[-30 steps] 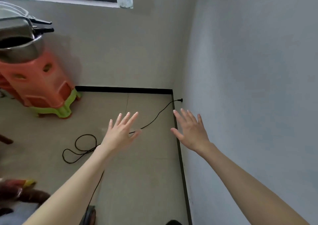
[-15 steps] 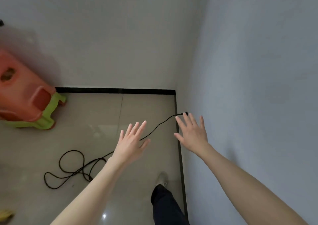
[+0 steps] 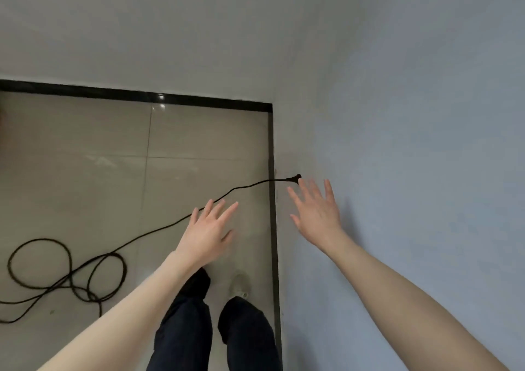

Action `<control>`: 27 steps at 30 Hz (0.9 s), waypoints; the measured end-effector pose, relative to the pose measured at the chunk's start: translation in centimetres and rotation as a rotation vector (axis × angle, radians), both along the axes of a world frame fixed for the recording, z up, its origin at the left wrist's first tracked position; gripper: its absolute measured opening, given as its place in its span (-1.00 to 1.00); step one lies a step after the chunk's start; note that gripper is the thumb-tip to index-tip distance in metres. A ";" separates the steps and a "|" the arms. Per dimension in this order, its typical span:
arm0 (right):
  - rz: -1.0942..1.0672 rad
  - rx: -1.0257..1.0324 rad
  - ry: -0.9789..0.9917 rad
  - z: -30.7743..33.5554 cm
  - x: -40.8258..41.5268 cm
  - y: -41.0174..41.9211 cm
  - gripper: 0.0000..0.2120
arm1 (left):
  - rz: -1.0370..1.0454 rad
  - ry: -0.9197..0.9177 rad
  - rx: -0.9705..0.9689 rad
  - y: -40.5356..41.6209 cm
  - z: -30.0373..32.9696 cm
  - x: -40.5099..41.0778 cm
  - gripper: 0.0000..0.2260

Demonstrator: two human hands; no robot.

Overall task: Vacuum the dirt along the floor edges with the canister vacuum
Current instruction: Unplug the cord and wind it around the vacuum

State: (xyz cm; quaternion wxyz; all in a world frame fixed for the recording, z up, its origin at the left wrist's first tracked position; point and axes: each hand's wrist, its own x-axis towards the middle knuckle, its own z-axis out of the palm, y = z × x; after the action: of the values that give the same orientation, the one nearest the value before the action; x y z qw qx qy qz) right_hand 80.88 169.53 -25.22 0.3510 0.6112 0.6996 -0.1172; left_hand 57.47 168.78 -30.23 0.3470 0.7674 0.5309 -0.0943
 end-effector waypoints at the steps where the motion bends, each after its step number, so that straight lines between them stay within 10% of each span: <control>1: 0.010 -0.018 -0.024 -1.8 0.3 1.0 -0.42 | -0.034 0.010 -0.012 1.1 -2.0 0.6 -0.46; 12: 0.230 -0.134 -0.311 -16.3 5.8 9.3 -0.45 | -0.089 -0.073 -0.109 8.5 -18.6 11.2 -0.51; 27: 0.588 -0.243 -0.745 -20.7 9.5 10.5 -0.28 | 0.175 -0.254 -0.330 13.6 -25.4 22.4 -0.67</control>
State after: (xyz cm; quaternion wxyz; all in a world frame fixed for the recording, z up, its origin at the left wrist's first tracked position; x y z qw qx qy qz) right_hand 90.35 180.04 -45.95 0.6643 0.3427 0.6508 0.1329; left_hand 79.91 182.35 -55.67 0.5385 0.6570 0.5251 -0.0521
